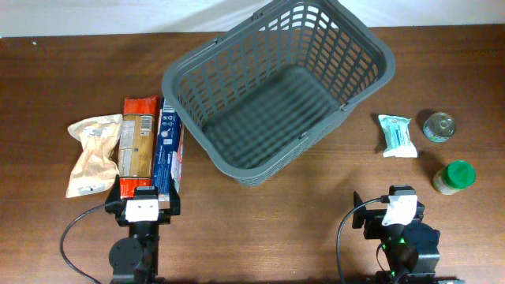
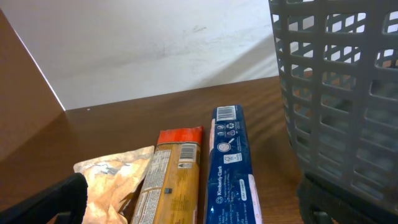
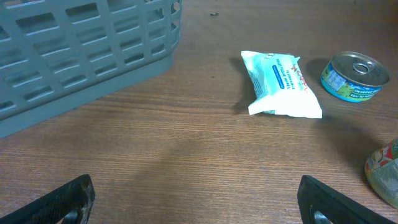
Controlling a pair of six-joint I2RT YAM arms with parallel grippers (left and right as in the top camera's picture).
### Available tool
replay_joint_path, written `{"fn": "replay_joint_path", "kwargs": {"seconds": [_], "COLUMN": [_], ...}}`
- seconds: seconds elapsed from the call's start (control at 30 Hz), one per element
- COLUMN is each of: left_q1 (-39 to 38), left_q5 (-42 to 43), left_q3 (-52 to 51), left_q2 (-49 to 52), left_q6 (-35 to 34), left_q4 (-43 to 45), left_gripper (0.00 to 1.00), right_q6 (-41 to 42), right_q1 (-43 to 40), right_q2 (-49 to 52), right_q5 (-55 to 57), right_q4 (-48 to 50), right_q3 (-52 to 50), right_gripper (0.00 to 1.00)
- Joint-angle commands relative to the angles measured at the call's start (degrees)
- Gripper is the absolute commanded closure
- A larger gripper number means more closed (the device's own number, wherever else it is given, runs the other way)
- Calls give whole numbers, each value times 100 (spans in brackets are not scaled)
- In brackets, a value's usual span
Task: Pack container
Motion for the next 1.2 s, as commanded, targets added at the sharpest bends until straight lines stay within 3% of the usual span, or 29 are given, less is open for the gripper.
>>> {"fn": "replay_joint_path", "kwargs": {"seconds": [0.0,1.17], "left_q1": [20,20], "left_q5": [20,66], "left_q3": [-22,-20], "left_q2": [-55,-55], "left_q6": [-48,-48], "left_q4": [2,28], "left_gripper": [1,1], "right_q6": [39,39], "right_q1": [33,33], "right_q2": [-55,-55], "right_q5": [-33,-37], "right_q4": [-2,85], "right_q3": [-39,-39], "right_gripper": [1,1]}}
